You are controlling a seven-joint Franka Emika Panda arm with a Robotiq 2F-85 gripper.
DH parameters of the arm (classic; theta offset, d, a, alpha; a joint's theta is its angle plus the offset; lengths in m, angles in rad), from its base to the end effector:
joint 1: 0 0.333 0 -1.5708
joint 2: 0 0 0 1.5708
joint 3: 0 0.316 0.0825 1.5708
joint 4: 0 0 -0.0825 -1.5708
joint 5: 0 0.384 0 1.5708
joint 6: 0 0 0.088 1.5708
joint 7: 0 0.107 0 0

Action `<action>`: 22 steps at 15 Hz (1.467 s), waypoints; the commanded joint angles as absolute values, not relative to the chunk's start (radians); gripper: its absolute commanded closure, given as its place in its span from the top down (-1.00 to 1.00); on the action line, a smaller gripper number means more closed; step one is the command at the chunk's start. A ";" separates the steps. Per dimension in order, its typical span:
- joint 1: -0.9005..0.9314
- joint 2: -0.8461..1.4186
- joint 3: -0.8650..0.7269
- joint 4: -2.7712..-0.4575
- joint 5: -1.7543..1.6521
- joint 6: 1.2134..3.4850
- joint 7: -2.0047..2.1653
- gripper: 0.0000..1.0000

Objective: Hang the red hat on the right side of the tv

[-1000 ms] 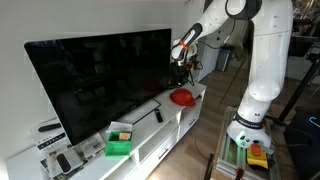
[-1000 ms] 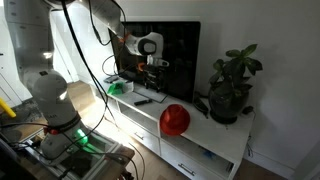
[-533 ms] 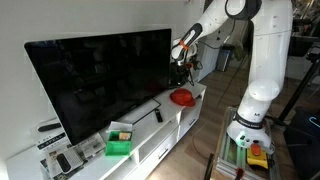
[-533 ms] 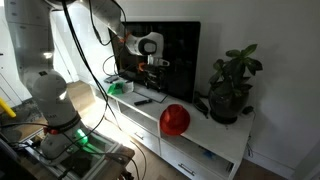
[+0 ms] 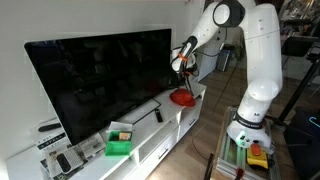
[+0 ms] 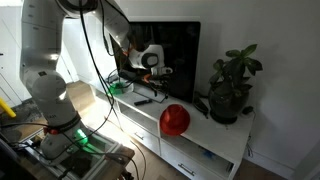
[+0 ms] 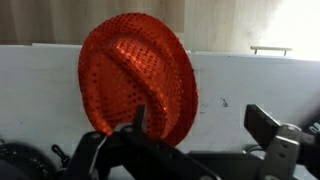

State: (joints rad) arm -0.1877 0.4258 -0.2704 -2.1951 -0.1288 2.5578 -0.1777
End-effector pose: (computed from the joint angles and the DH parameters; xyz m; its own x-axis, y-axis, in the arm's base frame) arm 0.4940 -0.2449 0.1905 0.9831 -0.1568 -0.0942 -0.1405 -0.9770 0.1603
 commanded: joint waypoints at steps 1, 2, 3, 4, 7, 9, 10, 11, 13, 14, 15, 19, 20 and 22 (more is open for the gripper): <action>-0.180 0.520 -0.293 -2.169 -0.218 2.672 -0.097 1.00; -0.187 0.541 -0.290 -2.168 -0.225 2.717 -0.102 1.00; -0.171 0.568 -0.311 -2.160 -0.257 2.747 -0.085 1.00; -0.163 0.589 -0.323 -2.156 -0.274 2.780 -0.076 1.00; -0.143 0.641 -0.355 -2.139 -0.296 2.845 -0.058 1.00; -0.163 0.661 -0.337 -2.127 -0.268 2.866 -0.072 1.00; -0.157 0.672 -0.343 -2.120 -0.270 2.871 -0.069 1.00; -0.157 0.681 -0.341 -2.115 -0.267 2.877 -0.071 1.00; -0.160 0.695 -0.338 -2.104 -0.260 2.874 -0.072 1.00; -0.158 0.701 -0.340 -2.099 -0.257 2.872 -0.066 1.00; -0.162 0.704 -0.338 -2.096 -0.255 2.870 -0.068 1.00; -0.163 0.719 -0.345 -2.085 -0.249 2.863 -0.052 0.62; -0.167 0.720 -0.344 -2.084 -0.246 2.860 -0.052 0.36; -0.172 0.722 -0.341 -2.081 -0.241 2.853 -0.052 0.04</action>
